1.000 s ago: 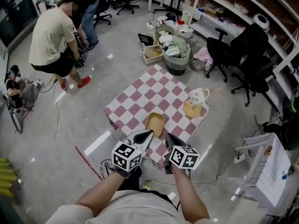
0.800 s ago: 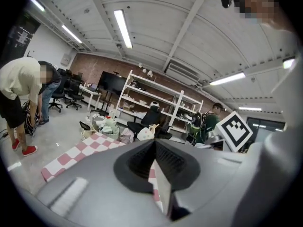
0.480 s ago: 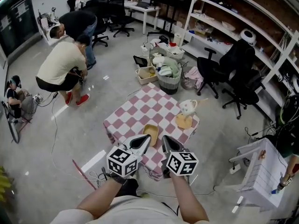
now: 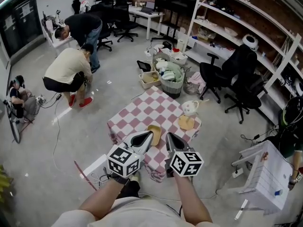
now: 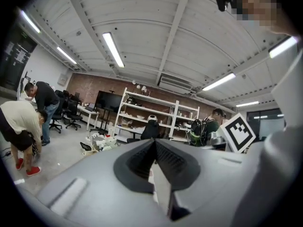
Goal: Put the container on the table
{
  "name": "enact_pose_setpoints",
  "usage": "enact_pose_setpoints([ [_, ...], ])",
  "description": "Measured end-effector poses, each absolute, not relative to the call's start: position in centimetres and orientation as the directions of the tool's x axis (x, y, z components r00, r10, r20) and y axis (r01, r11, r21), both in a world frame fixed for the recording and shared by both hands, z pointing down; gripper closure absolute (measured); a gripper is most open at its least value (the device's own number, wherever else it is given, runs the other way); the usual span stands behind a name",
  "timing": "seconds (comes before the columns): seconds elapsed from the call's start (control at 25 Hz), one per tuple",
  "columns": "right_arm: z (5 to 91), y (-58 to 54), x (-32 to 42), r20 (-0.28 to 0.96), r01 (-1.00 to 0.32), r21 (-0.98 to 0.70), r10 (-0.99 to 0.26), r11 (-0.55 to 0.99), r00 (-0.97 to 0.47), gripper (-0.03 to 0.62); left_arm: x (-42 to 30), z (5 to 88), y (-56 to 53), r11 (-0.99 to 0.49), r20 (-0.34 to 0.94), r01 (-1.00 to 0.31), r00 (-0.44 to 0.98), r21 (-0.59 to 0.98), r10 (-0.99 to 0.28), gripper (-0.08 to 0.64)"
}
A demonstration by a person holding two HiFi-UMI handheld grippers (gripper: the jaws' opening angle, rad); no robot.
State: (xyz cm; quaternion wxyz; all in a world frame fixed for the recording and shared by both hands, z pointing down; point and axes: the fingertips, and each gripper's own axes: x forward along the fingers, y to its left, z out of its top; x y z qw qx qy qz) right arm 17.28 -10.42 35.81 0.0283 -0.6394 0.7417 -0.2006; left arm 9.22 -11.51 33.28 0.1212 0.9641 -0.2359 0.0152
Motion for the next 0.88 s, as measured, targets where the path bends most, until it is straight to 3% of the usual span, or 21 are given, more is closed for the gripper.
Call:
enact_pose_setpoints([
  [0.88,34.7,-8.5,17.5,0.187,-0.940,-0.318,-0.964,0.121,-0.188,0.583,9.1,32.3,-9.6,-0.853,0.060,-0.489,0.871,0.182,-0.487,0.555],
])
